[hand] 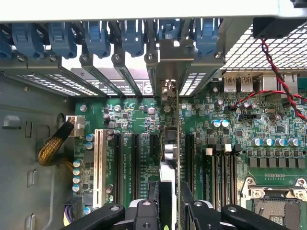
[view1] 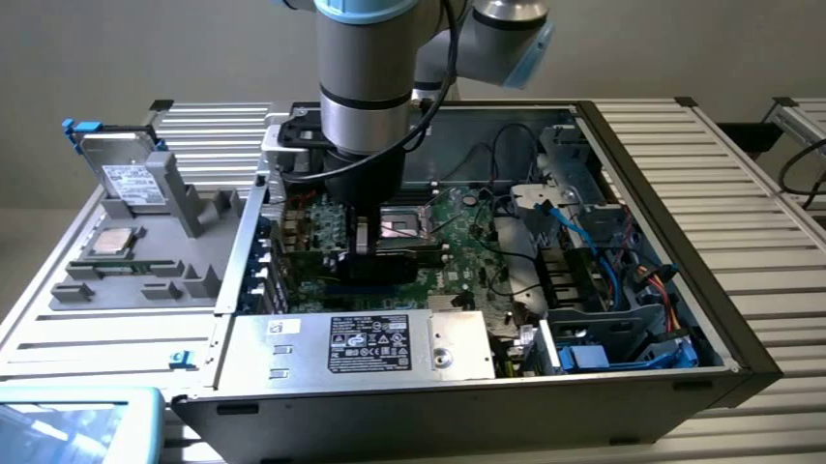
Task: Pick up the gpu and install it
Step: 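Insert the gpu into the slot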
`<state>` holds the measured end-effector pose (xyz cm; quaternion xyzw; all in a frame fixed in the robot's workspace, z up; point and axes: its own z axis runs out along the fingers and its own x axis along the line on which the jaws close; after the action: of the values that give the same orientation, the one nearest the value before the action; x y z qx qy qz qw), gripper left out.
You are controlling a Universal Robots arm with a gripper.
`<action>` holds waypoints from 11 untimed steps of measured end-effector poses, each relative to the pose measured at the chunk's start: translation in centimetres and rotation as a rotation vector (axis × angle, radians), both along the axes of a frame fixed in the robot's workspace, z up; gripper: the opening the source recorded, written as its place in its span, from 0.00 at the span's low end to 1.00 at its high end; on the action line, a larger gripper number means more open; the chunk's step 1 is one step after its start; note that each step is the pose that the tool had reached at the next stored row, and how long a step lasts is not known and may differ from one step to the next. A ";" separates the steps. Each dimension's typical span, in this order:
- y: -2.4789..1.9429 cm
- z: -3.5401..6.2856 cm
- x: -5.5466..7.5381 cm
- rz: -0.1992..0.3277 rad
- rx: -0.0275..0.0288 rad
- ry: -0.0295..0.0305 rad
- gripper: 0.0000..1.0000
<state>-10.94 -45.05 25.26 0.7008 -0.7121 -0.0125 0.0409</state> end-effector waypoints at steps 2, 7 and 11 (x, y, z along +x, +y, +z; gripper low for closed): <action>0.02 -0.02 -0.1 0.000 0.0002 -0.0002 0.28; 0.02 -0.08 -0.2 0.000 0.0000 0.0001 0.28; 0.03 -0.10 -0.2 0.000 0.0002 0.0000 0.28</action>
<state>-11.11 -45.02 25.16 0.7008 -0.7121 -0.0126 0.0408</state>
